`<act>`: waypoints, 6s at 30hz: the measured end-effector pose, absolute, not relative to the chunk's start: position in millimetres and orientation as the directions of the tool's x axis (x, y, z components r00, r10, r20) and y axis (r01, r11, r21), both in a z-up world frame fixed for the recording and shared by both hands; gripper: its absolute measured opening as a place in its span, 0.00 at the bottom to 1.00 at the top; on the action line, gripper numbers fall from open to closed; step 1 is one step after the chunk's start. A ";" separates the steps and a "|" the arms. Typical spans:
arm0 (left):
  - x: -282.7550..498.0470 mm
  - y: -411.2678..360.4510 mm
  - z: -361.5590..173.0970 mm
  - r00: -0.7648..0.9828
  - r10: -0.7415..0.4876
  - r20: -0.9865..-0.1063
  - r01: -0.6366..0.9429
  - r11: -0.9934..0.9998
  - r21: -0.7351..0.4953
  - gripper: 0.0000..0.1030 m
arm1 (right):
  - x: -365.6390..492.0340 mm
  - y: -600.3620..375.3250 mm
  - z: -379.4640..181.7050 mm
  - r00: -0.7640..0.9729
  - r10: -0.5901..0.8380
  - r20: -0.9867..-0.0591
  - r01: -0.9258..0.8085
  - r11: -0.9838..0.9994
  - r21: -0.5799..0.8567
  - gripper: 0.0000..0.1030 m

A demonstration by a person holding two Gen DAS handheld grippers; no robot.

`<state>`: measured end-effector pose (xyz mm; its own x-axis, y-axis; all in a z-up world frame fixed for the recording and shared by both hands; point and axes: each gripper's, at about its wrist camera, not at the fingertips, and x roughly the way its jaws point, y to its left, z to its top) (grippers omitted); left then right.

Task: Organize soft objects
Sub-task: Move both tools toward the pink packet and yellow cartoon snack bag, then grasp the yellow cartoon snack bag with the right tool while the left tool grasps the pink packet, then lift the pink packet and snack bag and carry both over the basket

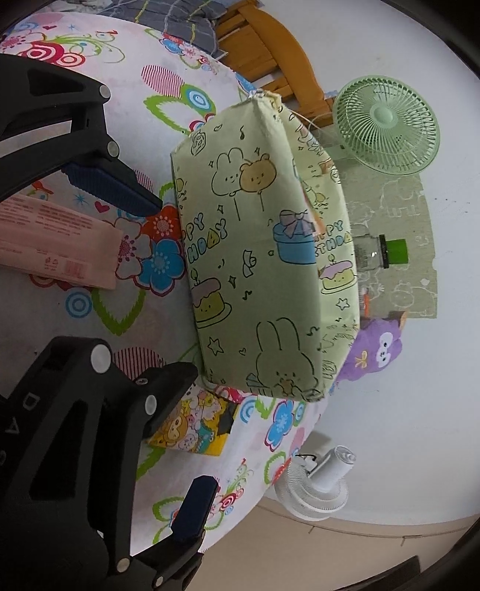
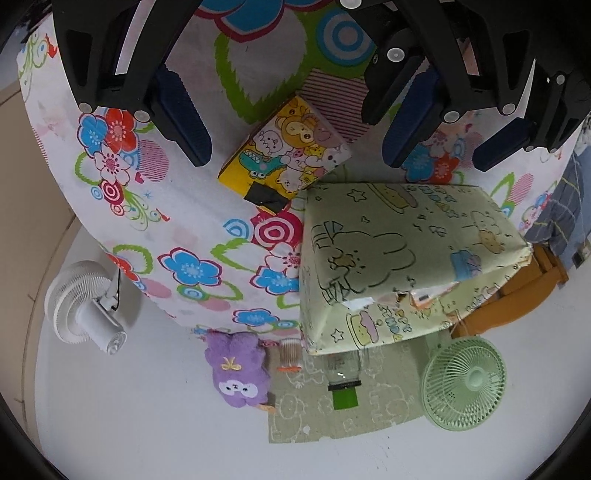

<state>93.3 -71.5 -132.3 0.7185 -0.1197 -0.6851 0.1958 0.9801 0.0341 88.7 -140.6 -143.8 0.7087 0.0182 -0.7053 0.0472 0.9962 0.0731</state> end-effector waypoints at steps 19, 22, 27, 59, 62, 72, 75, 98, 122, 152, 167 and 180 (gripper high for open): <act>111.2 -65.2 -146.3 0.651 -0.126 -0.748 0.181 0.983 -0.009 0.90 | 116.0 -141.9 -163.4 0.646 0.020 -0.763 0.070 0.994 0.085 0.73; 110.7 -66.0 -146.3 0.651 -0.124 -0.749 0.183 0.983 -0.004 0.90 | 114.3 -141.9 -163.1 0.646 0.018 -0.763 0.073 0.994 0.086 0.68; 106.3 -69.8 -144.4 0.660 -0.119 -0.742 0.196 0.980 0.017 0.90 | 105.2 -141.8 -160.9 0.656 0.021 -0.754 0.074 0.993 0.093 0.58; 64.8 -27.9 -144.2 0.692 -0.107 -0.714 0.126 0.992 -0.026 0.89 | 59.9 -100.9 -147.9 0.659 0.102 -0.745 -0.032 0.994 0.108 0.51; 64.6 -27.8 -144.9 0.688 -0.126 -0.714 0.140 0.989 -0.040 0.84 | 60.2 -98.3 -147.7 0.659 0.098 -0.746 -0.034 0.994 0.100 0.51; 70.1 -26.7 -151.8 0.679 -0.117 -0.725 0.141 0.990 -0.027 0.76 | 69.0 -95.2 -156.2 0.633 0.102 -0.768 -0.032 0.994 0.105 0.51; 70.6 -27.9 -151.3 0.677 -0.115 -0.726 0.150 0.989 -0.017 0.76 | 70.3 -95.3 -157.2 0.630 0.103 -0.770 -0.032 0.994 0.106 0.51; 58.1 -41.3 -135.0 0.686 -0.120 -0.718 0.152 0.988 -0.021 0.38 | 57.9 -107.5 -143.9 0.654 0.129 -0.745 -0.039 0.990 0.137 0.51; 41.1 -35.3 -67.3 0.777 -0.119 -0.618 0.131 0.991 -0.026 0.38 | 39.1 -105.8 -71.7 0.756 0.129 -0.642 -0.072 0.991 0.115 0.51; 42.6 -37.1 17.9 0.873 -0.140 -0.468 0.147 0.989 -0.022 0.38 | 38.2 -108.7 22.1 0.861 0.103 -0.498 -0.068 0.994 0.089 0.52; 72.5 -28.2 22.2 0.883 -0.129 -0.451 0.135 0.991 -0.020 0.38 | 67.6 -101.6 26.4 0.871 0.096 -0.482 -0.067 0.995 0.079 0.52; 110.8 -27.0 15.2 0.878 -0.117 -0.465 0.124 0.992 -0.015 0.38 | 109.0 -104.5 15.7 0.865 0.101 -0.492 -0.064 0.994 0.091 0.52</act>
